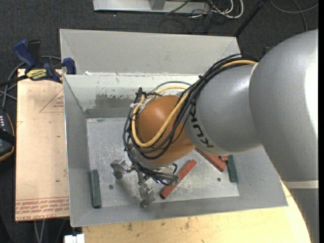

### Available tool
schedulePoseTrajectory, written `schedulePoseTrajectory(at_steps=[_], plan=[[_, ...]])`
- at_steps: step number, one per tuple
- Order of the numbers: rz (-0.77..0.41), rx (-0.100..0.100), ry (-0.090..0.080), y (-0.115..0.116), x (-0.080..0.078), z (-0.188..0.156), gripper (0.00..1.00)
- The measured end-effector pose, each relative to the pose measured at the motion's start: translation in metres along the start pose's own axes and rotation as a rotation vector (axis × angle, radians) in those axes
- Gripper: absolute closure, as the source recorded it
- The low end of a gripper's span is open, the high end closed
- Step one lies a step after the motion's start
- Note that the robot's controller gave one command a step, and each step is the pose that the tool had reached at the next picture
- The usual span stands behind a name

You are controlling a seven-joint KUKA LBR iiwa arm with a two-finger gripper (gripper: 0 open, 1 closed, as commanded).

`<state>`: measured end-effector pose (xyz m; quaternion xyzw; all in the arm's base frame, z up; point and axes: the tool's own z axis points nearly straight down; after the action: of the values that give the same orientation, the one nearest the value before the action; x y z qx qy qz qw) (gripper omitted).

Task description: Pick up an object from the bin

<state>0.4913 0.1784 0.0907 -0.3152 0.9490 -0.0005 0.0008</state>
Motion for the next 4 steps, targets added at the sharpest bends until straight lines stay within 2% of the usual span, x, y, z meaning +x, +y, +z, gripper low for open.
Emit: schedulePoseTrajectory(at_steps=[1, 2, 3, 4], plan=[[0.039, 0.004, -0.008, -0.048, 0.009, -0.072, 0.0], [-0.214, -0.004, 0.005, -0.083, 0.057, 0.0, 0.0], [-0.11, 0.005, -0.014, -0.096, 0.073, 0.018, 0.0], [-0.108, 0.0, -0.005, -0.094, 0.076, 0.02, 1.0]])
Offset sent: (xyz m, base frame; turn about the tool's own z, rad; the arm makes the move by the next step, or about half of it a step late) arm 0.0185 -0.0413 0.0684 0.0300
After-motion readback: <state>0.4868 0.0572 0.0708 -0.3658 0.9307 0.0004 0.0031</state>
